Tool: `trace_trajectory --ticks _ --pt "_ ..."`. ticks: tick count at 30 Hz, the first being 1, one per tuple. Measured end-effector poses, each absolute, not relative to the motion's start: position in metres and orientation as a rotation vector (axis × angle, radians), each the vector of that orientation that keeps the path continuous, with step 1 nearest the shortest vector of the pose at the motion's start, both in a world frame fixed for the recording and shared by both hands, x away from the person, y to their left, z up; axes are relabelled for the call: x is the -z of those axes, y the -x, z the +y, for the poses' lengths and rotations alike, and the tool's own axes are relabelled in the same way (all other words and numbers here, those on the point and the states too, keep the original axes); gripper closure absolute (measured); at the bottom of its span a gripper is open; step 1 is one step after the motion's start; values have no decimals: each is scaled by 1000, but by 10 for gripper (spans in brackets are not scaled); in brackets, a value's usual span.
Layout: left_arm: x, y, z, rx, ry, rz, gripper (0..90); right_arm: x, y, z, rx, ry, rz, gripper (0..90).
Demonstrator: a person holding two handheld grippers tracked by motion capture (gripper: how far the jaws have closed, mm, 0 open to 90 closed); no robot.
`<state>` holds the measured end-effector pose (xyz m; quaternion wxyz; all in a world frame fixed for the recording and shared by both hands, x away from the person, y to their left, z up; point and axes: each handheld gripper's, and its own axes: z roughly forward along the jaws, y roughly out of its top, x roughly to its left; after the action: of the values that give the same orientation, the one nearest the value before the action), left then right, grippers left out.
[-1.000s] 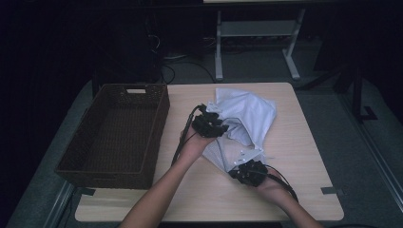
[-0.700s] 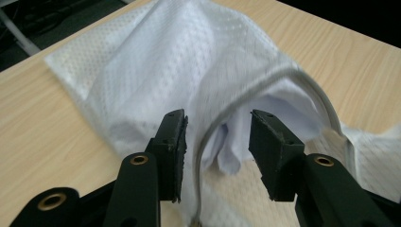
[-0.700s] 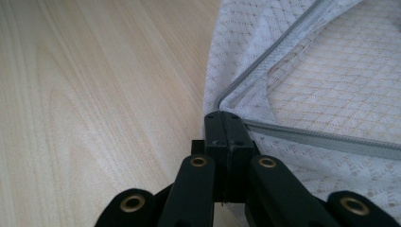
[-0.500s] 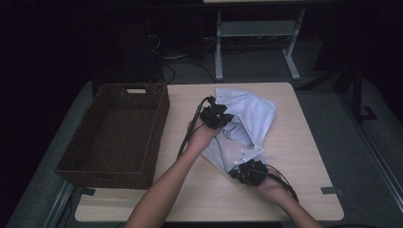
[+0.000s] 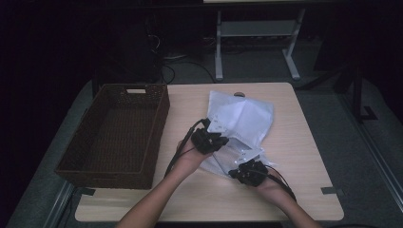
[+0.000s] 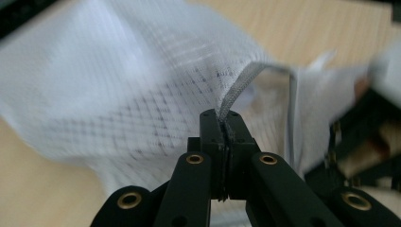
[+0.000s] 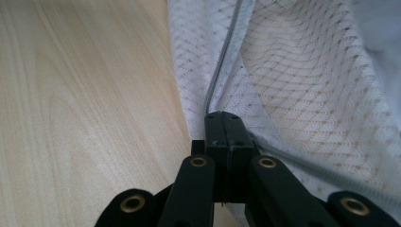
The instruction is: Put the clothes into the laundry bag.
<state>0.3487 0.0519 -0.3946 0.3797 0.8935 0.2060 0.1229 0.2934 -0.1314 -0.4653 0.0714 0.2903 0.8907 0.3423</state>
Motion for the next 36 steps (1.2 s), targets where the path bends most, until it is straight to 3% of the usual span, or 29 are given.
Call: trace_trajectory --ticks 7,11,19,27,36 --pt "449 -341 61 -212 -2388 578 885 465 -293 -131 -1009 -841 2679 900" --pt "454 -340 61 -172 -2384 580 883 459 -292 -137 -1011 -819 2700 900" --pt "453 -335 57 -144 -2386 546 877 415 -295 -173 -1314 -909 2462 873" --pt "455 -334 59 -93 -2382 548 844 449 -314 -171 -1023 -962 2552 899" --pt "456 -337 70 -80 -2371 580 838 462 -316 -189 -913 -995 2598 900"
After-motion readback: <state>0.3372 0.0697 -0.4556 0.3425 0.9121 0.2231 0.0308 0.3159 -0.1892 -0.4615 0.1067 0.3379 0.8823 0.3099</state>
